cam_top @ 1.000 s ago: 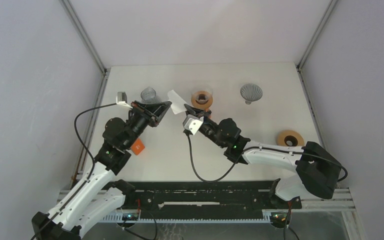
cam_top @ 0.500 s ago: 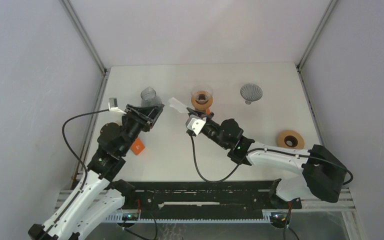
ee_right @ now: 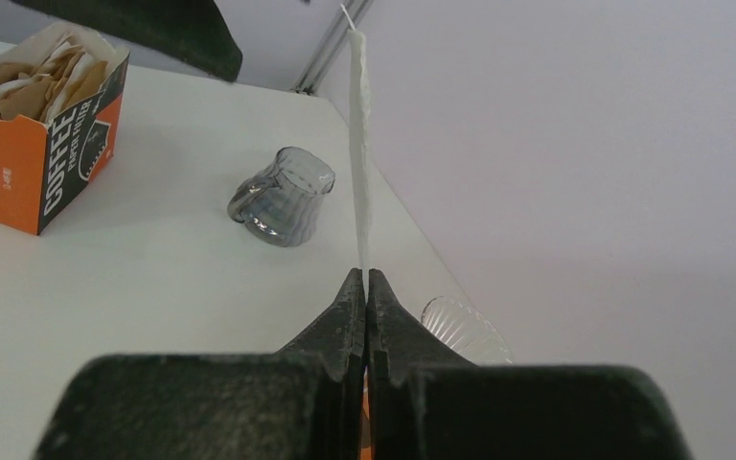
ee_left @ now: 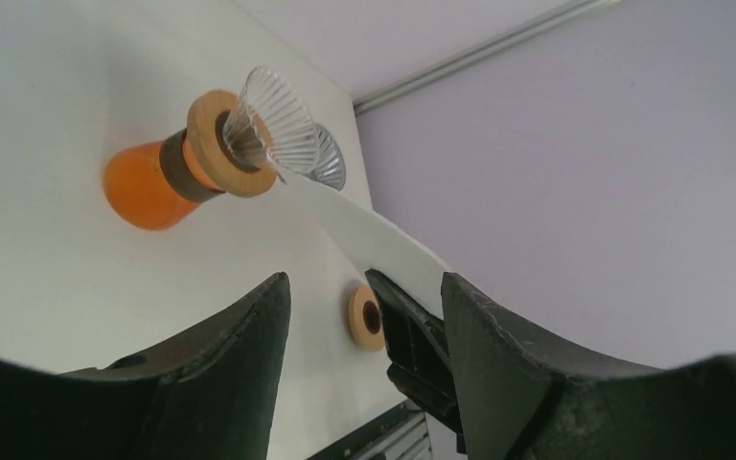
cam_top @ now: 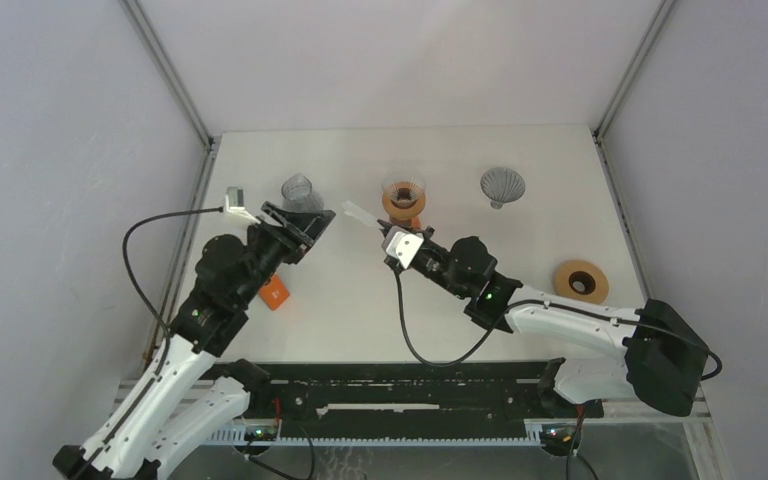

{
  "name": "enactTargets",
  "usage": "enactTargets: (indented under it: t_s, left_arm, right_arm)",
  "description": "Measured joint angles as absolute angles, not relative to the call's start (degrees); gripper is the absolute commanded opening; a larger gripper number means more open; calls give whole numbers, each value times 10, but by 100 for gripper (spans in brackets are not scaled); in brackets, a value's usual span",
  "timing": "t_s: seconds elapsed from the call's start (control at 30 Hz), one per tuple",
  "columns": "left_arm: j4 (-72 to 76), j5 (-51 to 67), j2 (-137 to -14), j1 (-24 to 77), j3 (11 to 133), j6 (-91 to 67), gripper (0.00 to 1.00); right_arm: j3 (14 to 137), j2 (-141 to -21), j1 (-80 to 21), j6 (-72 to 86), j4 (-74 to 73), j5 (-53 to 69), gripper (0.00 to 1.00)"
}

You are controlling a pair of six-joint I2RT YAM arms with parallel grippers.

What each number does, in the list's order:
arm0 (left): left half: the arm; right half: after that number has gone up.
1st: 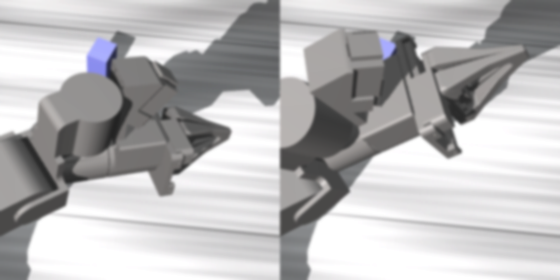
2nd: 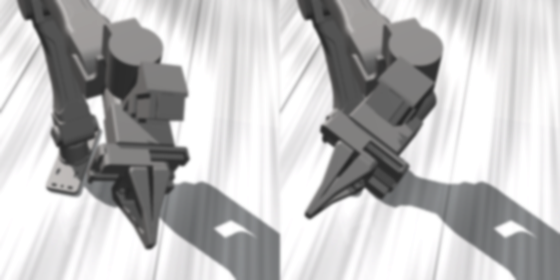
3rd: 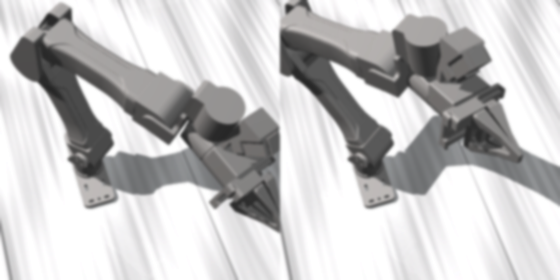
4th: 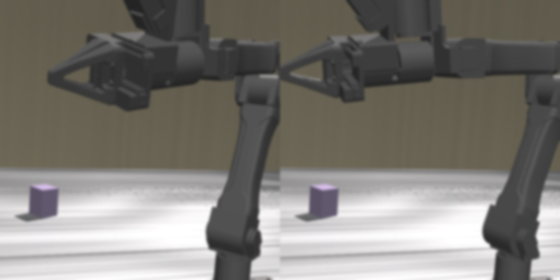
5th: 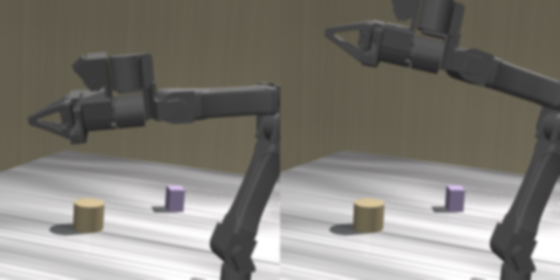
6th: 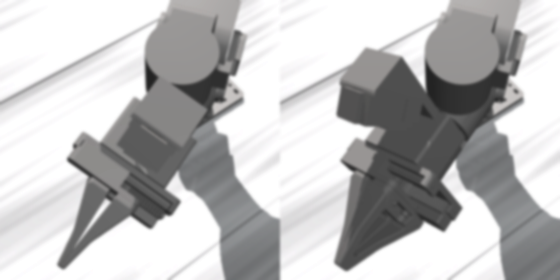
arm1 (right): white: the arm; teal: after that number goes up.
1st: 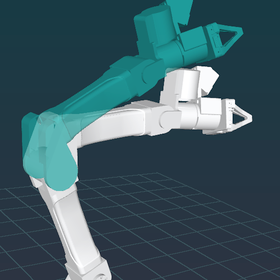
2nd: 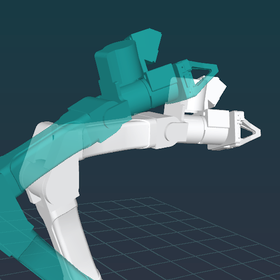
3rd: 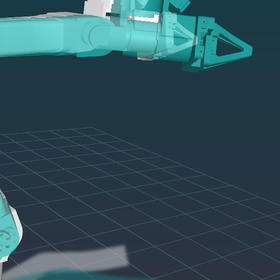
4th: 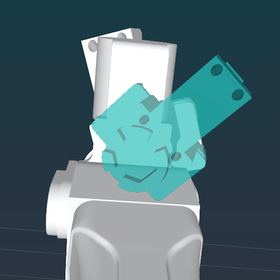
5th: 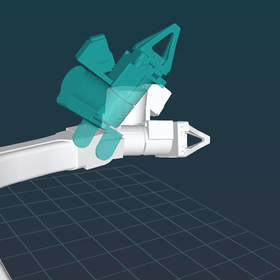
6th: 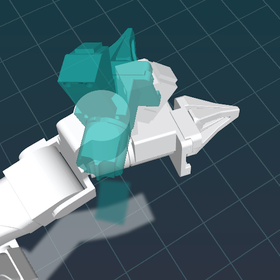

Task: Place the coffee filter in the dripper
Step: Pick up the coffee filter from the coffee filter holder.

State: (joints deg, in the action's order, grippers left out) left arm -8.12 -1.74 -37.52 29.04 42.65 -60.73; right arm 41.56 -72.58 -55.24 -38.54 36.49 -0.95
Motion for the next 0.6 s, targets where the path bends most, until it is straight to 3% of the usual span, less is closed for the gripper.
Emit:
enactTargets:
  t_s: [0.6]
  left_arm:
    - [-45, 68, -432, 290, 428, -621, 65]
  right_arm:
    - [415, -734, -555, -410, 375, -20, 0]
